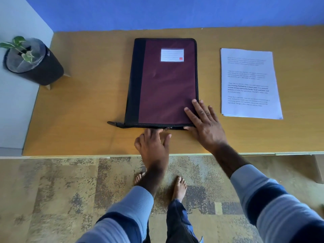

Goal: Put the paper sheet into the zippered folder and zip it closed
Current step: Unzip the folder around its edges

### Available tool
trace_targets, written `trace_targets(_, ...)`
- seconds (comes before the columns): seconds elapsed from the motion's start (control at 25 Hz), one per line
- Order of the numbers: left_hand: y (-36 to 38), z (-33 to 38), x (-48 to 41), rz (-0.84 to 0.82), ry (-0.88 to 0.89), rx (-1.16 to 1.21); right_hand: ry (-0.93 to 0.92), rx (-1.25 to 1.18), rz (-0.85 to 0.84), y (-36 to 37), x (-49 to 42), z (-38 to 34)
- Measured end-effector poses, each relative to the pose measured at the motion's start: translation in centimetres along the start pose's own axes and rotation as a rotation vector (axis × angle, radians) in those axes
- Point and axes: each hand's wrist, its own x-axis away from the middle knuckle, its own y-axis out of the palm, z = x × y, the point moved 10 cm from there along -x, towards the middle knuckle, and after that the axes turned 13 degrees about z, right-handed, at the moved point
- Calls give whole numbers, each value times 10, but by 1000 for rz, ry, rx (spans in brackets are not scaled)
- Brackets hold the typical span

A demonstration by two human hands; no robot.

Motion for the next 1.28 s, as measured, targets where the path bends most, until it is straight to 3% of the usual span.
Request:
trace_targets(0.4, 2, 12, 3, 104, -285, 193, -41, 24, 7, -4, 1, -6)
trace_targets(0.56, 6, 12, -2, 80, -329, 164, -50, 33, 0, -1, 2, -6)
trace_targets(0.88, -8, -19, -14, 62, -177, 83, -68, 56, 2, -3, 3, -4)
trace_targets(1.28, -56, -117, -60, 110, -193, -79, -31, 25, -39, -6, 1, -7)
